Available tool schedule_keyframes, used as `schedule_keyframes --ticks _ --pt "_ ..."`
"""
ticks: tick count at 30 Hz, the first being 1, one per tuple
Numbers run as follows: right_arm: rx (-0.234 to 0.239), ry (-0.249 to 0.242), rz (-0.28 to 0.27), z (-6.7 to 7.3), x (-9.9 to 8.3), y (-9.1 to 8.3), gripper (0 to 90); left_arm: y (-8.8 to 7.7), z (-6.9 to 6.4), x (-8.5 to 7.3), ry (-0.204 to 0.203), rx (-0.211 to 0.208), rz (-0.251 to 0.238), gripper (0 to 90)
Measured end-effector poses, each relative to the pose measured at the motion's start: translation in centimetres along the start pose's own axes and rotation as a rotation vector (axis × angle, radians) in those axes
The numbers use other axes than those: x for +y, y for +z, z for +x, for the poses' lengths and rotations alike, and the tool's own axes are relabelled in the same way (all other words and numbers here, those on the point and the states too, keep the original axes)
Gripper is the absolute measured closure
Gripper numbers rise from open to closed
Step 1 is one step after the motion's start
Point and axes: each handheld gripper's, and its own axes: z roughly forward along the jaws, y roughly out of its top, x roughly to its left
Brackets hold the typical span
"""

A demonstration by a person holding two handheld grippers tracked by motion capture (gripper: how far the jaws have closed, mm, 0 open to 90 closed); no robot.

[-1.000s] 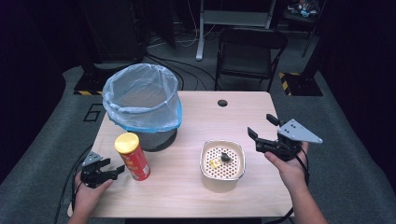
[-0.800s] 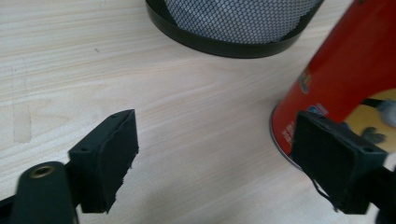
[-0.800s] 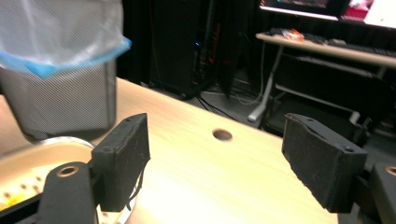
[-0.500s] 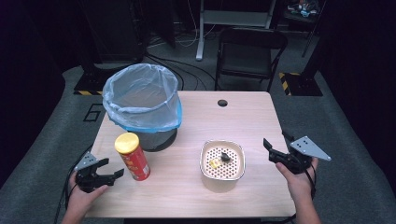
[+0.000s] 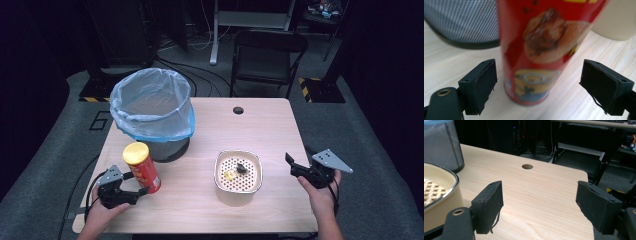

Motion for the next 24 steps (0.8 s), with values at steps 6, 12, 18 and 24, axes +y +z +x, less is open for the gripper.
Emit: schedule_keyframes --ticks 6,12,18,24 --pt "-0.007 0.004 0.027 0.1 -0.9 0.3 21.3 1.1 0.1 0.2 -0.008 0.027 -0.032 14.7" --pt "-0.008 -0.020 0.048 0.6 -1.6 0.2 21.3 1.2 0.1 0.4 0.001 0.023 -0.045 21.5" --pt "-0.022 -0.033 0.050 1.0 -2.0 0.4 21.4 1.5 0.0 0.5 0.030 0.035 -0.050 23.0" --pt "-0.030 -0.033 0.070 0.7 -2.6 0.7 21.6 1.6 -0.1 0.9 0.043 0.047 -0.047 24.5"
